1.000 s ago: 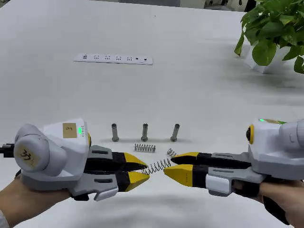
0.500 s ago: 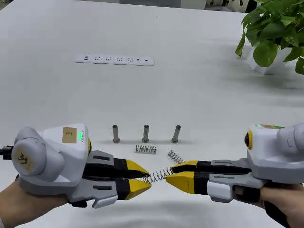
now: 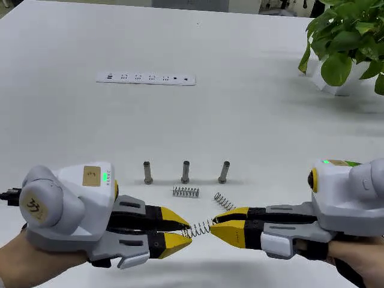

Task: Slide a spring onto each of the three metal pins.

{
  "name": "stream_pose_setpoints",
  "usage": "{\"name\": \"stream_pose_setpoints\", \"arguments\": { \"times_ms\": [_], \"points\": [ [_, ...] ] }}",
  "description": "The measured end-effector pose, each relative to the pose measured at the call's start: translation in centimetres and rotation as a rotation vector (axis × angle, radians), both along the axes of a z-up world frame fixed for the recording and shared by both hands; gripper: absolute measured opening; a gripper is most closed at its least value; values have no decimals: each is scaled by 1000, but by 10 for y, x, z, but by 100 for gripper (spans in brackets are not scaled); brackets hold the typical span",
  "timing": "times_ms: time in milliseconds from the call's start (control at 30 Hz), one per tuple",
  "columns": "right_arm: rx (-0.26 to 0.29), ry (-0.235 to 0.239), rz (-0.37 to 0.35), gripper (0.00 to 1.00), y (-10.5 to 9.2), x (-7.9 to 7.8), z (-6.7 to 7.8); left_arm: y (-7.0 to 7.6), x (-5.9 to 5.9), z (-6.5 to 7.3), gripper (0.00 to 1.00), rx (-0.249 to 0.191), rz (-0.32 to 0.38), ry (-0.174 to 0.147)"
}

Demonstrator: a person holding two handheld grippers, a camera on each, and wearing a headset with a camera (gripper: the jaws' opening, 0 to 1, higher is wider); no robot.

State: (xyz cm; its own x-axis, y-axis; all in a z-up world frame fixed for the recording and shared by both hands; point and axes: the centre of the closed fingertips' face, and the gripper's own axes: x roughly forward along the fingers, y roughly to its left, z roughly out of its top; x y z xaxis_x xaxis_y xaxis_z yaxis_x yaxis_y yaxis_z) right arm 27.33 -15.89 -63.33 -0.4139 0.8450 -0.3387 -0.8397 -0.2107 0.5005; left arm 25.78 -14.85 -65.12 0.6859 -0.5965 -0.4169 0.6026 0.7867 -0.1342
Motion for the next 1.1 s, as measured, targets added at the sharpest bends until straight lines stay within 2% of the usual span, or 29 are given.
{"name": "stream_pose_setpoints", "arguments": {
  "times_ms": [100, 300, 500, 633, 733, 800, 900, 1000, 1100],
  "points": [
    [-5, -69, 17, 13, 0, 0, -1, 1, 1, -2, 10, 3, 6, 13],
    [-10, -152, 46, 13, 0, -3, -1, -1, 2, -8, 9, 19, 2, 41],
    [-19, -216, 64, 12, 2, -4, -2, -1, 2, -12, 9, 25, 1, 59],
    [-22, -292, 91, 12, 4, -5, -1, -3, 4, -14, 9, 41, -4, 69],
    [-13, -318, 102, 12, 8, -6, 3, -6, 3, -19, 9, 67, -18, 83],
    [-8, -317, 104, 10, 10, -8, 6, -8, 4, -21, 9, 64, -21, 87],
    [-3, -333, 107, 9, 12, -6, 5, -9, 6, -21, 9, 53, -13, 79],
    [1, -327, 89, 11, 11, -1, 7, -9, 8, -20, 9, 44, -5, 74],
    [-11, -323, 82, 16, 7, 5, 4, -10, 7, -19, 9, 41, -8, 67]
  ]
}}
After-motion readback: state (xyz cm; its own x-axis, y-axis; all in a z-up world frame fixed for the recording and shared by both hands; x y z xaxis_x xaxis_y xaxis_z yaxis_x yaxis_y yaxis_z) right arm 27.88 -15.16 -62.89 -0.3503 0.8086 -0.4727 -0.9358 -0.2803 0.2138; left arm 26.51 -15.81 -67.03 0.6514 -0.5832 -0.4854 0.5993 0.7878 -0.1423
